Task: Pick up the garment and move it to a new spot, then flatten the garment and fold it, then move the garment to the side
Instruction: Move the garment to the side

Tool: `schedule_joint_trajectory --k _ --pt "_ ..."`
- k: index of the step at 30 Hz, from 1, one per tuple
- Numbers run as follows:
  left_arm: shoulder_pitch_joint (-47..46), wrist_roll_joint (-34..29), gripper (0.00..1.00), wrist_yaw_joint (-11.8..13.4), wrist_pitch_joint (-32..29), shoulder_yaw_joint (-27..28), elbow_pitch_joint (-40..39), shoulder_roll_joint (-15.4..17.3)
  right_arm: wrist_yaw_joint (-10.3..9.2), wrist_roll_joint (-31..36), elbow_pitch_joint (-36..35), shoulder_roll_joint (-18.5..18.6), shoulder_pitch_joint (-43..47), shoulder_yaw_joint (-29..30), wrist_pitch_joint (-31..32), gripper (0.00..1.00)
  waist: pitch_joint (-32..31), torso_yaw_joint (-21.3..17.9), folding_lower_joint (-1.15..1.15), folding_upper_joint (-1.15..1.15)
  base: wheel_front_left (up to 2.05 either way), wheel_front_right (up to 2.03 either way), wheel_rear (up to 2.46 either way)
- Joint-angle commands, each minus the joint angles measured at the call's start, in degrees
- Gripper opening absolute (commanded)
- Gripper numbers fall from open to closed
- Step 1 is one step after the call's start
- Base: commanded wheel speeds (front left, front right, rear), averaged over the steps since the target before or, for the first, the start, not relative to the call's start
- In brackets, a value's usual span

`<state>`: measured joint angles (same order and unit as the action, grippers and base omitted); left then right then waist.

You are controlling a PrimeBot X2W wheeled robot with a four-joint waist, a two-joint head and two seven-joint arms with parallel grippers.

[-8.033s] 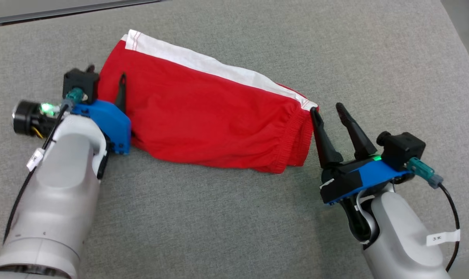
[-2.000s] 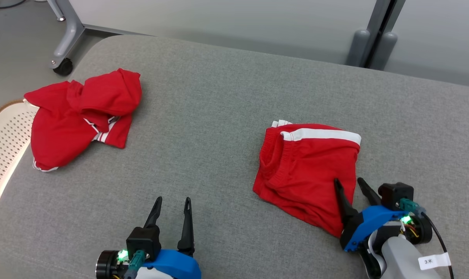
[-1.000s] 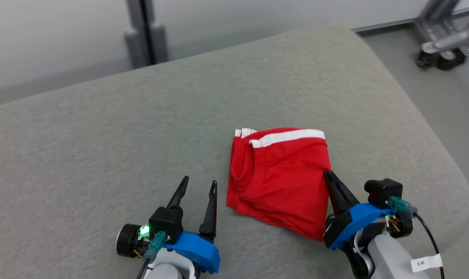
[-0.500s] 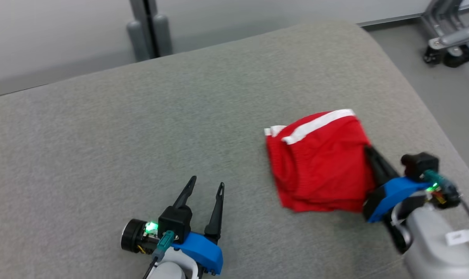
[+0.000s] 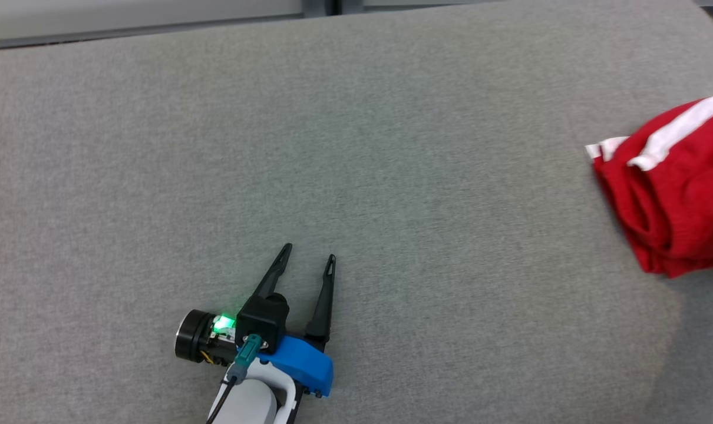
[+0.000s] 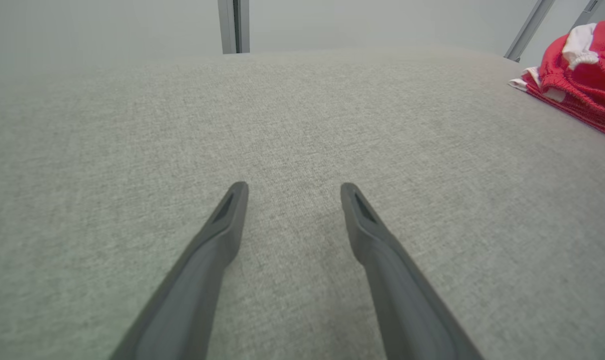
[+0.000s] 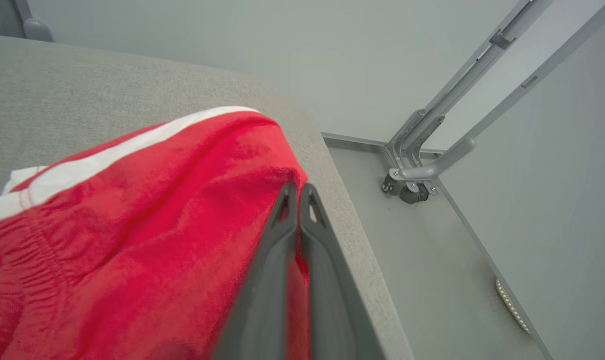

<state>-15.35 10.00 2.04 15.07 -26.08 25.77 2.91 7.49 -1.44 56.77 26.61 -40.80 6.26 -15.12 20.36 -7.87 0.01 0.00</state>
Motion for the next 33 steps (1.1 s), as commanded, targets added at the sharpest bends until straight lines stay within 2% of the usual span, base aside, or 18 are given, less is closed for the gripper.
schedule_joint_trajectory --k 1,8,9,10,11,17,26,30,33 --pt "-1.2 -0.43 1.0 0.41 0.14 0.38 -0.49 -0.02 0.01 1.26 1.34 1.38 -1.23 3.34 -0.04 0.0 1.95 2.0 -0.01 0.0 0.0 0.0 0.0" --pt "-2.42 -1.2 1.0 0.46 0.13 0.97 -0.61 0.14 0.01 6.0 2.11 3.42 -1.77 14.71 -0.04 0.0 3.45 3.06 -0.01 0.0 0.0 0.0 0.0" --pt "-2.58 -1.21 1.0 0.54 0.13 1.16 -0.64 0.19 0.01 6.41 1.95 3.42 -1.98 15.87 -0.04 0.02 3.65 3.1 -0.01 0.0 0.0 0.0 0.0" --pt "-2.72 -1.29 1.0 0.52 0.13 1.25 -0.64 0.23 0.01 6.39 1.5 3.13 -2.29 17.04 -0.04 0.64 3.77 3.13 -0.01 0.0 0.0 0.0 0.0" --pt "-2.87 -1.42 1.0 0.46 0.13 1.35 -0.55 0.26 0.01 6.6 0.56 2.78 -2.61 17.4 -0.05 1.0 3.87 3.17 -0.01 0.0 0.0 0.0 0.0" --pt "-3.39 -1.02 1.0 1.03 0.13 2.3 -0.39 0.29 0.01 3.78 -5.08 -0.14 -3.71 15.73 -0.09 1.0 3.88 2.94 -0.01 0.0 0.0 0.0 0.0" --pt "-1.32 0.63 1.0 3.06 0.15 4.66 -1.82 -0.03 0.01 -6.55 -21.96 -11.52 3.2 5.85 -0.1 1.0 -0.14 3.8 -0.01 0.0 0.0 0.0 0.0" --pt "-0.16 1.53 1.0 3.83 0.14 6.53 -2.67 0.0 0.01 -7.46 -27.01 -16.23 8.32 3.07 -0.09 1.0 -2.62 4.87 -0.01 0.0 0.0 0.0 0.0" --pt "0.44 1.78 1.0 3.9 0.14 6.98 -2.67 -0.09 0.01 -7.16 -28.92 -18.08 10.78 2.24 -0.1 1.0 -3.84 5.53 -0.01 0.0 0.0 0.0 0.0"
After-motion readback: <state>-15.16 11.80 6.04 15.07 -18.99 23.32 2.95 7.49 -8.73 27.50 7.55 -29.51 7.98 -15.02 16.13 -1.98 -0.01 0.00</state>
